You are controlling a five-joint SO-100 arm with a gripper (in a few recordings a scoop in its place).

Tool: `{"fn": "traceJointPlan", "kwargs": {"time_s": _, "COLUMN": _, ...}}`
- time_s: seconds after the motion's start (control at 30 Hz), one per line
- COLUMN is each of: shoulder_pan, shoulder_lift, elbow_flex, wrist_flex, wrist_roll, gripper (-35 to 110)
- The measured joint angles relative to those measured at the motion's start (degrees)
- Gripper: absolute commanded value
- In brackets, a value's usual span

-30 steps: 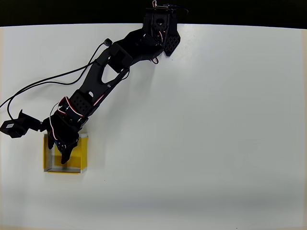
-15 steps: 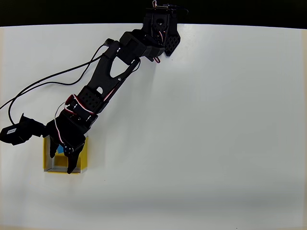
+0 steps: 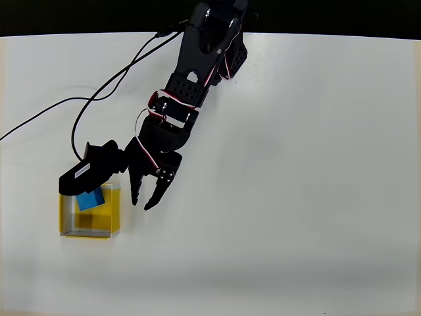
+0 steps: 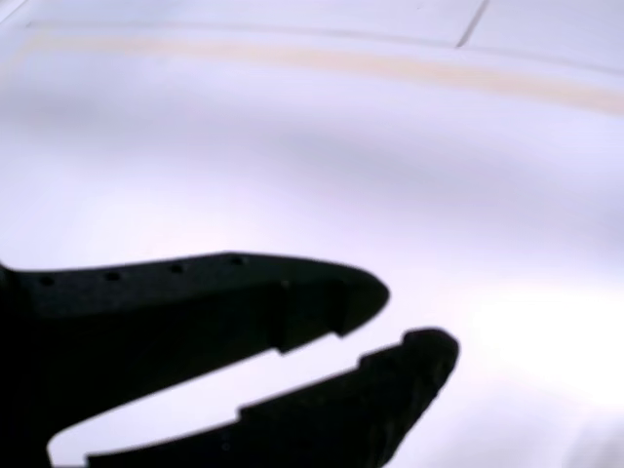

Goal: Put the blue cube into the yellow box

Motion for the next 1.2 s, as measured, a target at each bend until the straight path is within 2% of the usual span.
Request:
{"fn": "traceJointPlan", "kwargs": {"time_s": 0.27, "shoulder_pan": -8.3, "shoulder_lift": 24.3, "elbow_flex": 22.9, "wrist_flex": 7.2, "wrist_roll": -1.6, "gripper": 0}}
{"fn": "traceJointPlan", "kwargs": {"time_s": 0.47, "shoulder_pan": -15.0, "shoulder_lift": 40.6, "elbow_flex": 33.0, "wrist_flex": 21.3, "wrist_roll": -1.7, "gripper": 0}}
{"fn": "traceJointPlan", "kwargs": {"time_s": 0.77, "shoulder_pan": -17.4, "shoulder_lift": 60.8, "elbow_flex": 44.7, "wrist_flex": 36.9, "wrist_roll": -0.8, "gripper": 0}}
{"fn": "traceJointPlan", "kwargs": {"time_s": 1.07, "shoulder_pan": -18.7, "shoulder_lift": 62.8, "elbow_flex": 44.7, "wrist_flex": 55.8, "wrist_roll": 1.9, "gripper": 0}}
{"fn": "traceJointPlan", "kwargs": {"time_s": 1.2, "shoulder_pan": -17.5, "shoulder_lift": 62.8, "elbow_flex": 44.7, "wrist_flex": 57.9, "wrist_roll": 3.4, "gripper": 5}}
